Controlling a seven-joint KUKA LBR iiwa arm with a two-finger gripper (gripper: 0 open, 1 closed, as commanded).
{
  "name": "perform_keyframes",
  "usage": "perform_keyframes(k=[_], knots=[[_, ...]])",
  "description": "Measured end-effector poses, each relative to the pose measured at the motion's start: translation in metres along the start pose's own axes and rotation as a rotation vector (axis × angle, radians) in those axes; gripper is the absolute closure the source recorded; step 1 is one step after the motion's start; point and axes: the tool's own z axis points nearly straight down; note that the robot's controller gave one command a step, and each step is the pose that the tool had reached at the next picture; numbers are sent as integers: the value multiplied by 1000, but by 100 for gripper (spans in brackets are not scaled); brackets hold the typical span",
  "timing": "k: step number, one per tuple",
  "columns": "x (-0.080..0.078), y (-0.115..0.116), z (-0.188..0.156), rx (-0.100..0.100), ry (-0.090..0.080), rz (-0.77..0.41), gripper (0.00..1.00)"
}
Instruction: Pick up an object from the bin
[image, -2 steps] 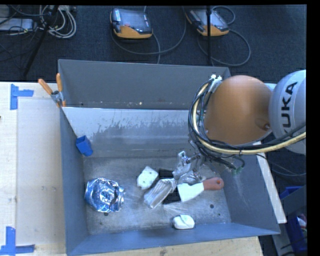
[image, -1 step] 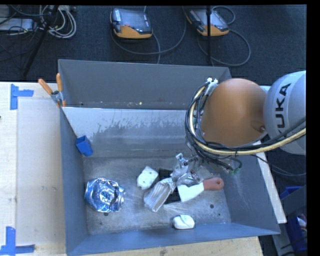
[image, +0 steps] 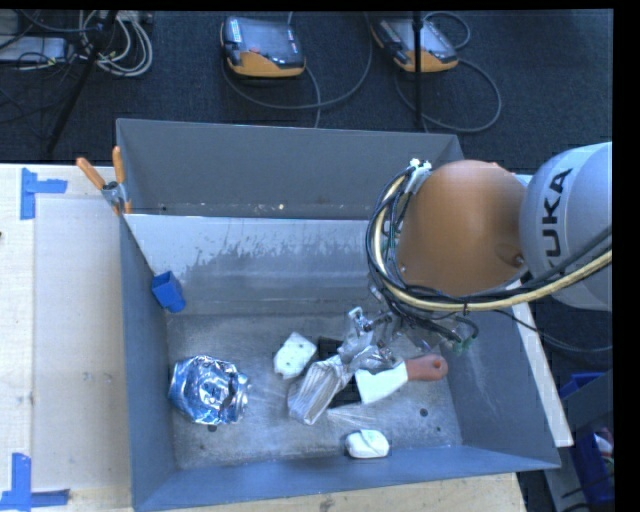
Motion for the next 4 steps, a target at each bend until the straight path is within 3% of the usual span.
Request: perform_keyframes(k=[1,2,3,4], knots=[[-10,1,9,1,-1,-32,100],[2,-1,28,0,-1,-34,100],[-8,-3,41,1,-1,-53,100],[-5,-1,38,0,0,-60,100]])
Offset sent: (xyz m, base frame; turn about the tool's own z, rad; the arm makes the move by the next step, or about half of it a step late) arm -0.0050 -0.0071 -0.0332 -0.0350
